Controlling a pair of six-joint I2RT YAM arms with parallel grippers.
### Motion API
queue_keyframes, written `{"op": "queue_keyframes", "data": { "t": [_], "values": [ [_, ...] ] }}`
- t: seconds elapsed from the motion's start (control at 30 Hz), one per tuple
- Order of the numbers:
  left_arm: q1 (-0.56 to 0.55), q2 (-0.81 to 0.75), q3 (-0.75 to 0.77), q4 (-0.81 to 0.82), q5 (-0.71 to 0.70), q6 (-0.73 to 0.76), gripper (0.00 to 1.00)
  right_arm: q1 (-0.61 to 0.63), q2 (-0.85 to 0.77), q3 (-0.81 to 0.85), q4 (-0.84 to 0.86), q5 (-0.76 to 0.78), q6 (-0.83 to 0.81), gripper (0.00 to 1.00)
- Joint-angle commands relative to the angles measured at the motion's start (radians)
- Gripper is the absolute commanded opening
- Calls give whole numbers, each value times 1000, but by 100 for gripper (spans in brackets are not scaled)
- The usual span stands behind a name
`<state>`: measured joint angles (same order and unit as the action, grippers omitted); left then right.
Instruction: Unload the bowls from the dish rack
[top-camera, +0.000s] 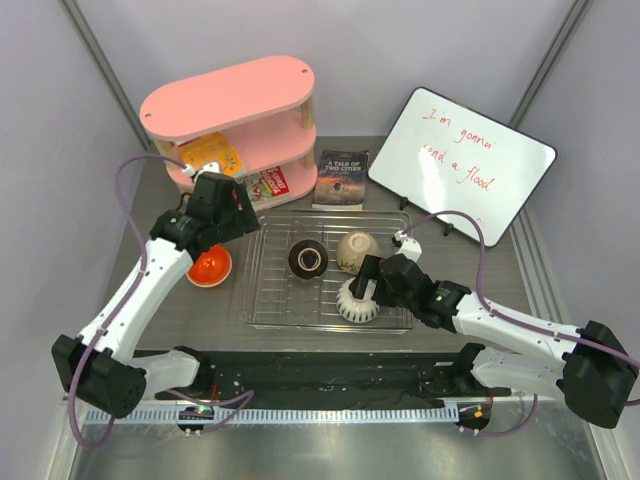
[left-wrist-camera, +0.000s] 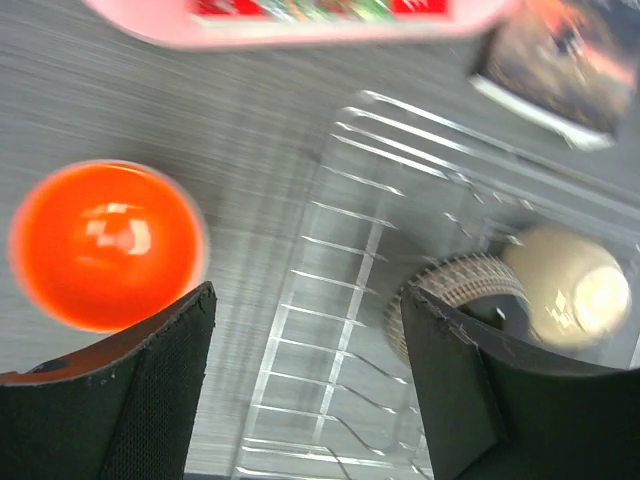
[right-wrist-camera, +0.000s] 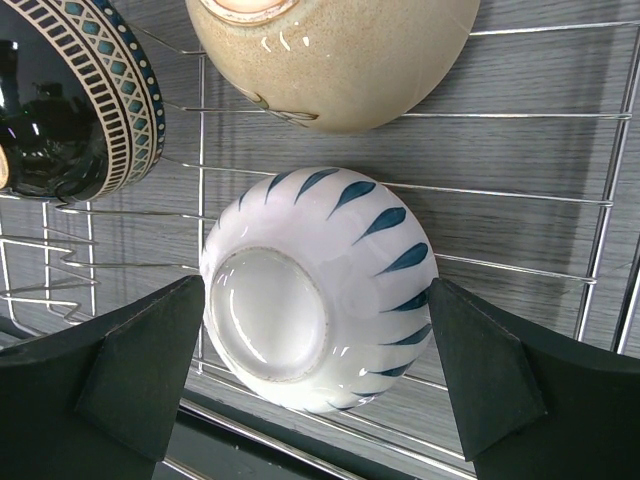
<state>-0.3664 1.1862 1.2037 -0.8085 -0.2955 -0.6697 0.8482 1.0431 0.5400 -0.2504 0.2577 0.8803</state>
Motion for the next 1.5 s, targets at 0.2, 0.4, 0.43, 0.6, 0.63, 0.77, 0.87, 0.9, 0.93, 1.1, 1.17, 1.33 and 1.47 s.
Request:
{"op": "queue_keyframes", "data": {
  "t": [0.2, 0.4, 0.43, 0.6, 0.63, 0.77, 0.87, 0.9, 0.93, 1.1, 1.17, 1.33, 1.47],
  "values": [
    [-74, 110, -162, 242, 364, -4, 79, -6, -23, 3, 43, -5, 19, 100],
    [-105, 122, -178, 313, 450, 12, 84, -6, 5, 8, 48, -17, 16, 100],
    [-105, 127, -176, 325, 463, 10, 84, -6, 6, 8, 48, -17, 16, 100],
    [-105, 135, -185, 371, 518, -5, 93, -6, 2, 2, 48, -12, 11, 100],
    [-105, 139, -191, 396, 535, -7, 96, -6, -5, 0, 49, -14, 11, 100],
    [-105, 179, -201, 414, 578, -1, 96, -6, -3, -2, 48, -11, 8, 100],
    [-105, 220, -205, 416, 601, 24, 97, -6, -2, -2, 48, -11, 9, 100],
    [-105, 237, -208, 416, 610, 30, 97, -6, -2, -2, 48, -11, 9, 100],
    [-105, 248, -214, 414, 611, 39, 97, -6, -2, -2, 48, -12, 6, 100],
    [-105, 257, -265, 465, 628, 50, 100, -6, -2, 0, 49, -9, 5, 100],
    [-105, 257, -283, 476, 624, 50, 100, -5, 1, 0, 51, -9, 3, 100],
    [-103, 234, -317, 515, 657, 56, 100, -5, 14, 8, 49, -14, 2, 100],
    [-101, 223, -332, 555, 677, 65, 100, -5, 15, 5, 51, -12, 3, 100]
  ]
}}
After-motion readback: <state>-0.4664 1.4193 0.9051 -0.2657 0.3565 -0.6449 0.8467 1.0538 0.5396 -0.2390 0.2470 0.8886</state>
